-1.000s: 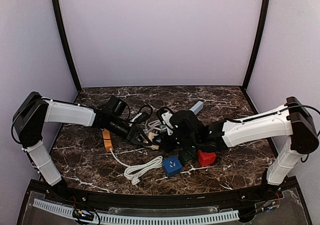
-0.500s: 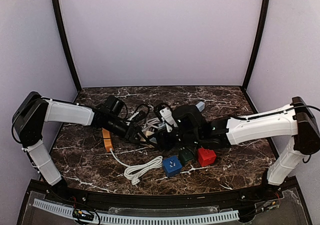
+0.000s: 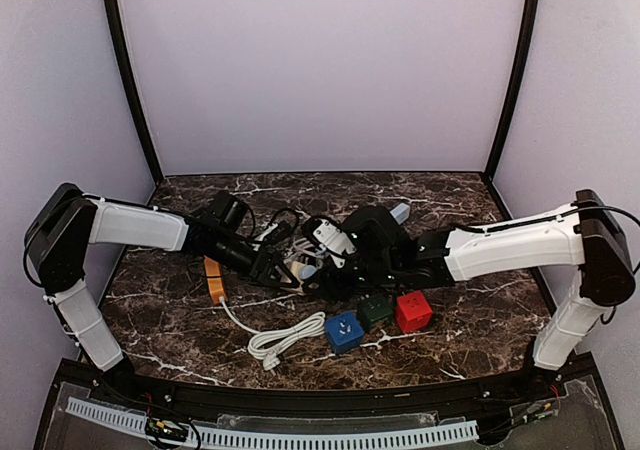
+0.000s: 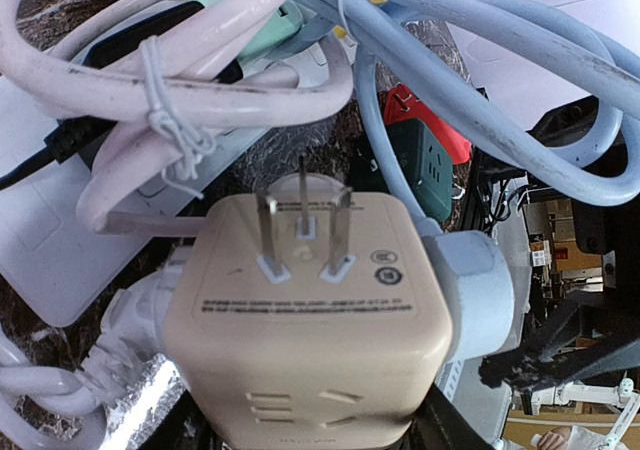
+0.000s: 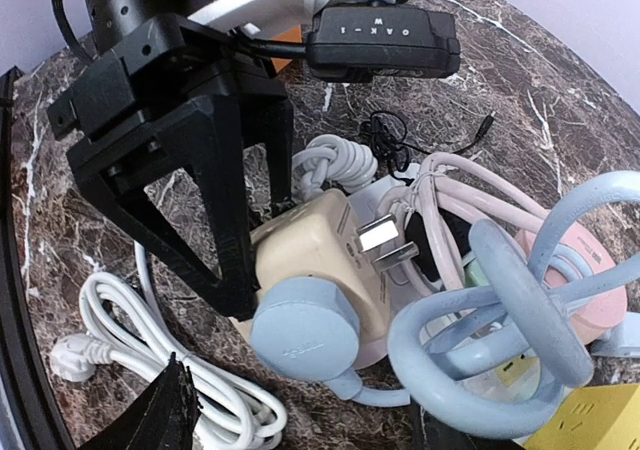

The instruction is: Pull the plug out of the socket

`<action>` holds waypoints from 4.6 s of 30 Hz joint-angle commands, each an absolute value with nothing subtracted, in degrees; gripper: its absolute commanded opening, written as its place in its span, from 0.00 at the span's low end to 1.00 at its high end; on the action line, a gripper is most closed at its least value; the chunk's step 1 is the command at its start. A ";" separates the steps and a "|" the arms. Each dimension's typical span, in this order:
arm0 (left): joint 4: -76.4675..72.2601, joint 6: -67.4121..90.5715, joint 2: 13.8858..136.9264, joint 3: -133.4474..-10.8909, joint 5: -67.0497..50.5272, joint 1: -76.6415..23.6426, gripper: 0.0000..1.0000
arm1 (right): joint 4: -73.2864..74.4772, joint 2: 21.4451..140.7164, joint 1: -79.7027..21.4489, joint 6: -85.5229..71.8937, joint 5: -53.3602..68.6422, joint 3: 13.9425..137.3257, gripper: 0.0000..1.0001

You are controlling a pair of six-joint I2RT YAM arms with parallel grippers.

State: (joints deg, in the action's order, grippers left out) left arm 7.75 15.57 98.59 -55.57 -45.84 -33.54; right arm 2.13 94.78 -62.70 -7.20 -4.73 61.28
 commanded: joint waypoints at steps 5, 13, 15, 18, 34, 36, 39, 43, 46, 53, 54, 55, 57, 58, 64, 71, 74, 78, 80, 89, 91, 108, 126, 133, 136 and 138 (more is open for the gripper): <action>8.50 15.61 96.92 -54.60 -43.58 -32.63 0.01 | 1.01 99.08 -60.08 2.00 -2.52 65.34 0.64; 8.48 15.71 96.81 -54.58 -43.66 -32.67 0.01 | 0.85 102.37 -59.89 3.86 -3.18 68.05 0.58; 8.50 15.65 96.83 -54.66 -43.63 -32.69 0.01 | 0.62 103.05 -59.94 4.00 -3.51 68.56 0.55; 8.47 15.65 96.81 -54.70 -43.68 -32.67 0.01 | 0.69 104.30 -60.10 4.37 -4.20 69.36 0.50; 8.24 15.86 96.91 -54.66 -44.21 -32.67 0.01 | -1.80 104.64 -60.37 3.46 -7.08 70.11 0.00; 8.27 15.83 96.88 -54.55 -44.15 -32.65 0.01 | -2.49 103.71 -59.96 1.91 -6.80 69.42 0.00; 8.26 15.74 96.84 -54.57 -43.94 -32.68 0.01 | -3.51 102.13 -58.21 -3.21 -4.46 68.30 0.00; 8.41 15.50 96.79 -54.58 -43.38 -32.82 0.01 | -4.84 99.89 -54.94 -10.50 -0.35 66.64 0.00; 8.64 15.31 96.79 -54.58 -42.98 -32.95 0.01 | -6.47 98.41 -52.78 -14.36 4.30 65.18 0.00; 9.17 14.72 96.81 -54.59 -42.09 -33.21 0.01 | -7.75 97.03 -50.96 -18.92 8.36 63.78 0.00; 9.32 14.65 96.75 -54.65 -41.92 -33.22 0.01 | -8.23 96.87 -50.79 -19.69 8.88 63.31 0.00; 9.45 14.50 96.70 -54.66 -41.53 -33.22 0.01 | -8.93 96.64 -50.54 -20.49 9.43 62.85 0.00; 9.91 14.30 96.71 -54.68 -40.96 -33.20 0.01 | -10.40 96.20 -50.22 -22.32 10.52 61.97 0.00; 10.01 14.27 96.73 -54.74 -40.78 -33.26 0.01 | -10.96 95.97 -50.12 -23.01 10.94 61.62 0.00; 11.19 13.59 96.91 -55.07 -39.33 -33.57 0.01 | -12.25 95.19 -49.83 -26.01 12.20 61.09 0.00; 12.41 13.26 97.44 -55.66 -39.23 -33.75 0.01 | -13.09 94.48 -50.45 -24.96 11.99 60.19 0.00; 12.25 13.83 98.10 -55.72 -40.10 -33.51 0.01 | -12.65 93.69 -52.50 -22.00 9.46 59.58 0.00; 12.05 14.47 98.63 -55.89 -41.00 -32.47 0.01 | -10.91 93.12 -55.54 -17.54 6.22 59.86 0.00; 12.04 14.50 98.59 -55.83 -40.97 -32.17 0.01 | -10.37 92.91 -57.45 -15.09 4.45 59.97 0.00; 11.81 15.13 99.21 -55.73 -41.92 -31.30 0.01 | -5.51 93.46 -64.70 -4.95 -3.45 61.55 0.00; 11.65 15.24 99.26 -55.72 -42.02 -31.15 0.01 | -4.75 93.23 -65.23 -4.10 -3.89 61.44 0.00; 9.72 13.30 95.28 -55.41 -42.94 -31.11 0.01 | -0.80 85.89 -62.44 -8.30 -11.22 62.11 0.00; 8.35 7.16 84.23 -54.37 -46.56 -31.11 0.01 | 4.56 82.76 -40.94 -8.82 -15.57 63.45 0.00; 11.16 6.84 83.01 -55.76 -42.42 -29.98 0.01 | 6.35 78.96 -30.59 -9.08 -13.58 60.73 0.00; 9.91 9.29 82.26 -55.53 -43.38 -28.31 0.01 | 8.30 77.99 -26.31 -8.97 -13.77 60.43 0.00; 8.96 10.60 81.64 -55.54 -44.80 -27.15 0.01 | 8.98 77.11 -23.25 -9.33 -13.64 59.53 0.00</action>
